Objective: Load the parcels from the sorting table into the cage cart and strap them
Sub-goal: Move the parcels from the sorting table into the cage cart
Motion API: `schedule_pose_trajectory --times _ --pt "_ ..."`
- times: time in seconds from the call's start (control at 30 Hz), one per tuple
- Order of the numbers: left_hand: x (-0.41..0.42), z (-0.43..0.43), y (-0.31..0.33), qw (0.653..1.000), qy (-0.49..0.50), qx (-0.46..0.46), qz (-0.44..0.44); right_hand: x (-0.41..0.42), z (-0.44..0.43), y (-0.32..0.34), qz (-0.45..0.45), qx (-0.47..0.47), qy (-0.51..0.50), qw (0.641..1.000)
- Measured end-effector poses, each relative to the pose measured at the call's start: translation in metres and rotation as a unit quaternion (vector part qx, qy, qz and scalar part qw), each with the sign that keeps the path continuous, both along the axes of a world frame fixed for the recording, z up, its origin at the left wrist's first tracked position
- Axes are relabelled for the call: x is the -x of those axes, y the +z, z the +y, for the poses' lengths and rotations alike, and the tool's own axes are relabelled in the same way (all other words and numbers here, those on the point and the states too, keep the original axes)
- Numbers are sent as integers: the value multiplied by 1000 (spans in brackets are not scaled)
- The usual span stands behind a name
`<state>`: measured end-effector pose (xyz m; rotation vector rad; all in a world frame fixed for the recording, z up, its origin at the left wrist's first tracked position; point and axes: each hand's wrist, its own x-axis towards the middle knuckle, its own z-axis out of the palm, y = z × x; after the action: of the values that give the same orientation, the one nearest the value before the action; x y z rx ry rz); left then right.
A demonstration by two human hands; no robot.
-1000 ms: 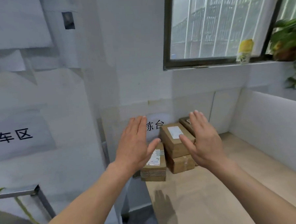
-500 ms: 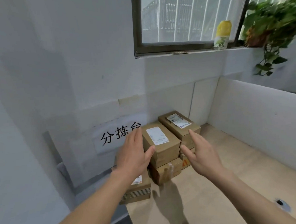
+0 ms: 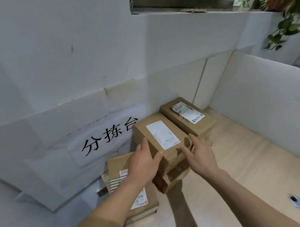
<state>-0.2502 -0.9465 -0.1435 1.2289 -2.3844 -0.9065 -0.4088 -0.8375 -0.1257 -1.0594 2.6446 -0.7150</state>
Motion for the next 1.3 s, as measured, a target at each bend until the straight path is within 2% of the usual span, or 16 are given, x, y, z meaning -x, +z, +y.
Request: schedule_pose_trajectory --times 0.23,0.33,0.47,0.67,0.87,1.07,1.3 --pt "6 -8 -13 995 15 -86 43 2 -10 -14 -19 50 -45 998" --pt "7 -9 -14 989 39 -121 70 -4 -10 -15 -52 22 -14 998" --pt "9 0 -9 985 55 -143 85 -14 -10 -11 -110 33 32 993" --pt "-7 24 13 986 58 -91 131 -25 8 9 -86 91 22 992" --pt "-41 77 57 986 47 -24 160 -46 50 40 -48 210 48 975" --pt "-90 156 104 981 53 95 161 -82 119 79 -5 302 139 943" --pt "-164 231 139 968 97 171 153 -137 172 113 88 315 266 907"
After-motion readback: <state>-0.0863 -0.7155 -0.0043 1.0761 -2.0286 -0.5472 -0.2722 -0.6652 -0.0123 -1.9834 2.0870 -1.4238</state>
